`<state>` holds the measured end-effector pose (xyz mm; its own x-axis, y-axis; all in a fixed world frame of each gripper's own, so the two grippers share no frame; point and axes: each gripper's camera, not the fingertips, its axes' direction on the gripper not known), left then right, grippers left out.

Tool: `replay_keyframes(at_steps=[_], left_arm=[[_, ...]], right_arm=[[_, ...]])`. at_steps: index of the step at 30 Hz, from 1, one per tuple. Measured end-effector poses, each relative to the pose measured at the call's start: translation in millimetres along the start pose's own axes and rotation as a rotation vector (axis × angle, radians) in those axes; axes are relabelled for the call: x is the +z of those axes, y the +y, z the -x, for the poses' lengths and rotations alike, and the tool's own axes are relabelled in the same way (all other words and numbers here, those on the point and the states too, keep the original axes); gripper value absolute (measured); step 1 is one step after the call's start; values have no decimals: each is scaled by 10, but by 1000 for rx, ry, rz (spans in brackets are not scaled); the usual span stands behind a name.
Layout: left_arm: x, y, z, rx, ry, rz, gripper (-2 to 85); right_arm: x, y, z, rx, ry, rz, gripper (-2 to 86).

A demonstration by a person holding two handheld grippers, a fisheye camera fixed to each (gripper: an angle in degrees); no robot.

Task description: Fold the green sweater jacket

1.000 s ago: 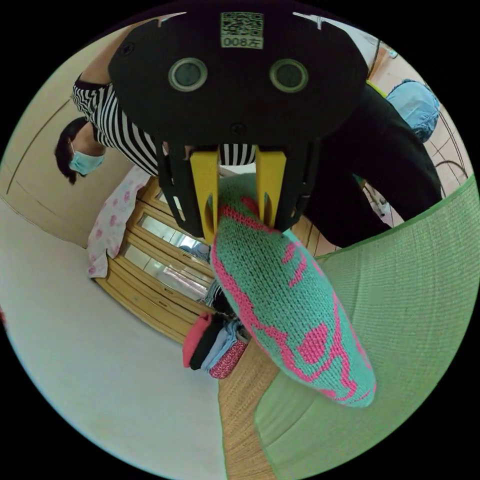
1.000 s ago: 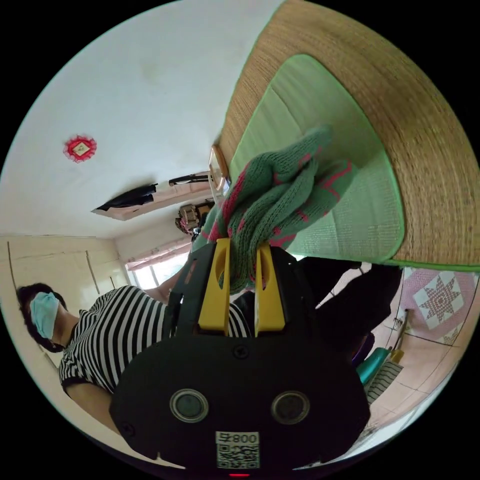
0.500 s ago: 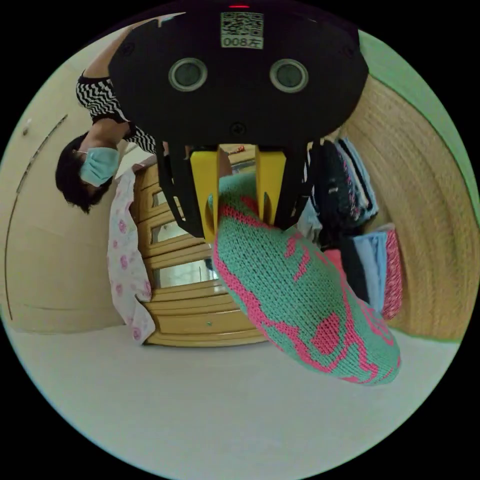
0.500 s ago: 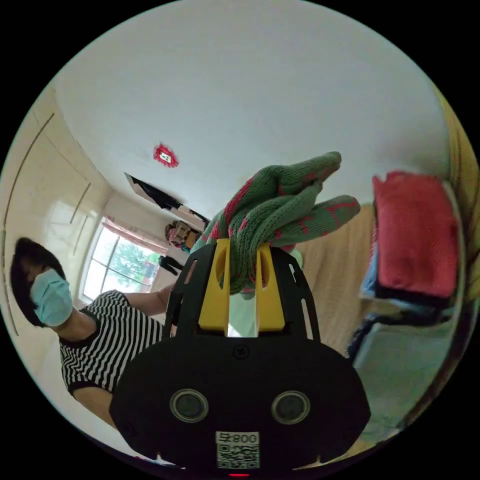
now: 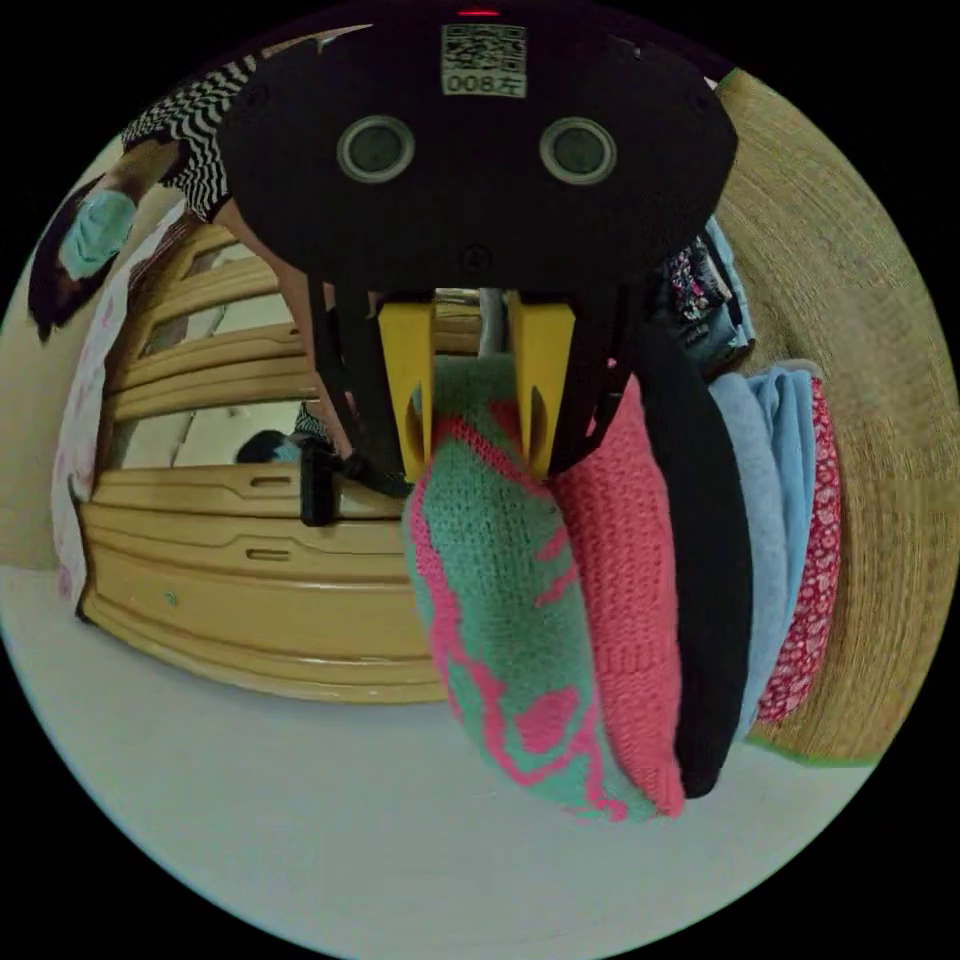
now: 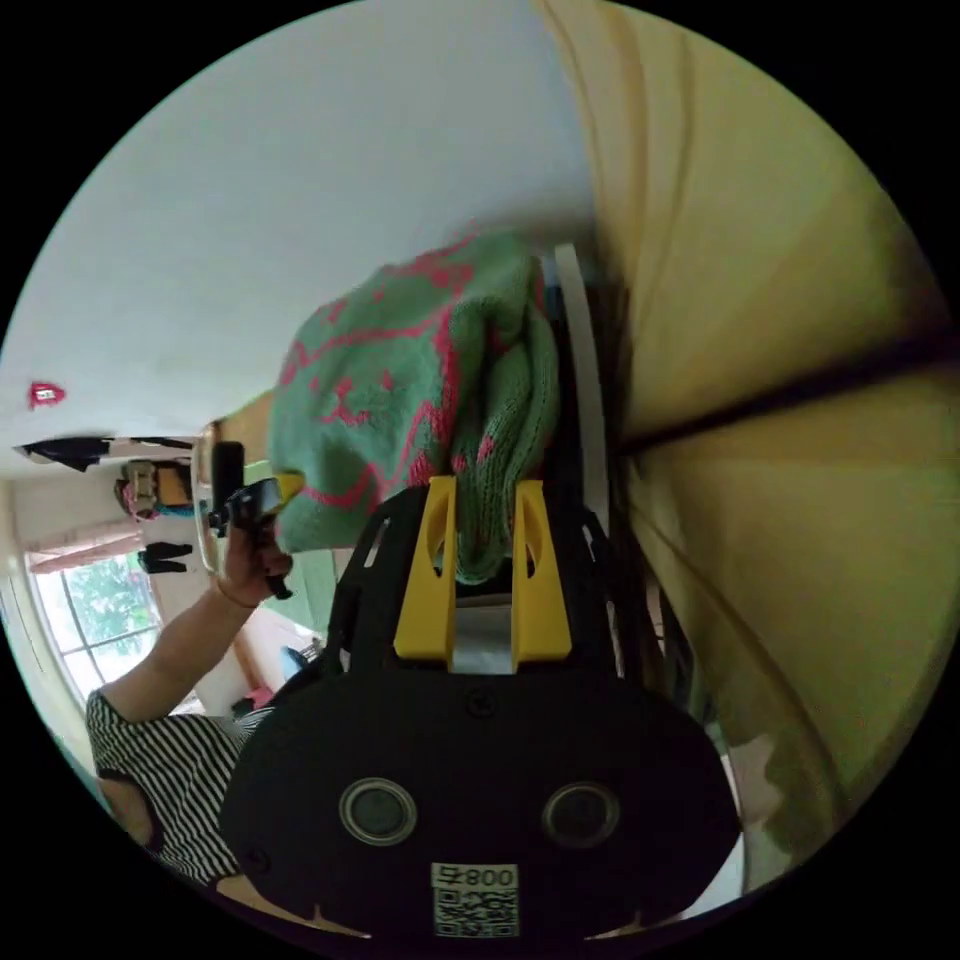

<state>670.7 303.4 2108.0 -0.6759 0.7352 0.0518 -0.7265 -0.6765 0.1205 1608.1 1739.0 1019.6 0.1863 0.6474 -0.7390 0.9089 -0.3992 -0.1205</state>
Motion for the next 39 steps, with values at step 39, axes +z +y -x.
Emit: replay_keyframes(at_steps=[39], left_arm=[[2842, 2219, 460, 569, -427, 111, 1]], right_arm=[[840, 2285, 3170, -317, 279, -335, 1]])
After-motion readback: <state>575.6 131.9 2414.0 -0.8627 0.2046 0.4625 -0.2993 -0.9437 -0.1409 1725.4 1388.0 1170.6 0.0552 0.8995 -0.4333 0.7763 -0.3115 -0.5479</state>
